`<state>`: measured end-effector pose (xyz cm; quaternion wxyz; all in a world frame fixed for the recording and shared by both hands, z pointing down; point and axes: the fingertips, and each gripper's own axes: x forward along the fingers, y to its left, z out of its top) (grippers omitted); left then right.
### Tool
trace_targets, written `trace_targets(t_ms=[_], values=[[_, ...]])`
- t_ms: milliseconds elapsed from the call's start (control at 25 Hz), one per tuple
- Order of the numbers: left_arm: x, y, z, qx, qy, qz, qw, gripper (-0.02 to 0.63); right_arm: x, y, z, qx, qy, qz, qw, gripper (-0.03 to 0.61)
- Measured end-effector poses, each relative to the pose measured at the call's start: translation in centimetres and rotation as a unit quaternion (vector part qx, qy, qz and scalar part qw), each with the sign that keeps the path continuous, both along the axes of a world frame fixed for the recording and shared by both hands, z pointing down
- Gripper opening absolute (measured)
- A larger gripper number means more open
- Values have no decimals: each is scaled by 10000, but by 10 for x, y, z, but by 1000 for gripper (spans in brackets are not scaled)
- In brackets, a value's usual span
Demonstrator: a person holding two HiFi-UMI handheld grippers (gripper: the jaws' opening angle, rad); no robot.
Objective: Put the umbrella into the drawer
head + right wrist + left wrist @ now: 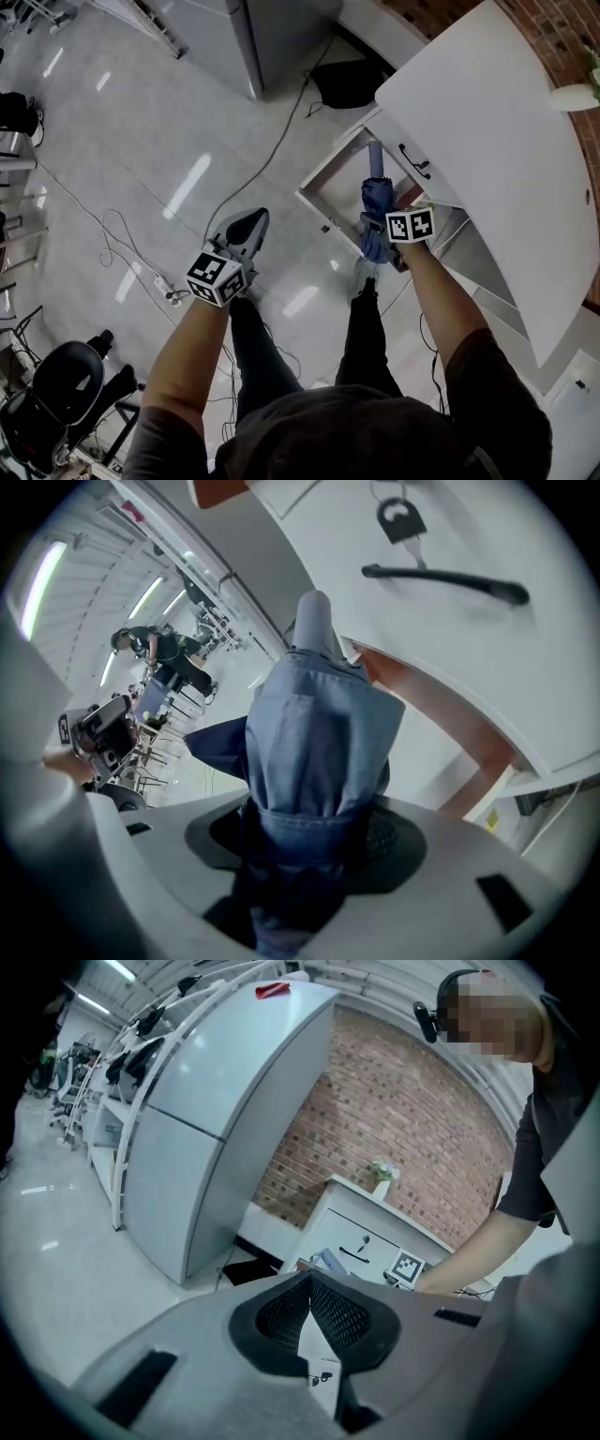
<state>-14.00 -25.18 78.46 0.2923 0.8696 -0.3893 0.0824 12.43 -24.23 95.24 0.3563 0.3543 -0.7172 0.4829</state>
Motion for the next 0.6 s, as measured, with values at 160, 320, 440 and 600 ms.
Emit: trace_targets(t_ms=[160, 320, 440, 600], values=[[9, -5, 31, -38, 48, 61, 10000, 0, 4, -10, 38, -179, 107, 169, 9996, 250], [12, -12, 50, -16, 77, 75, 9999, 0, 10, -17, 70, -361, 315, 282, 9985, 250], [8, -18, 63, -5, 146, 10, 9999, 0, 13, -24, 93, -486, 524, 278, 9971, 250], [6, -19, 82, -69, 156, 51, 9998, 0, 16, -34, 120, -607, 792, 243, 9947, 250]])
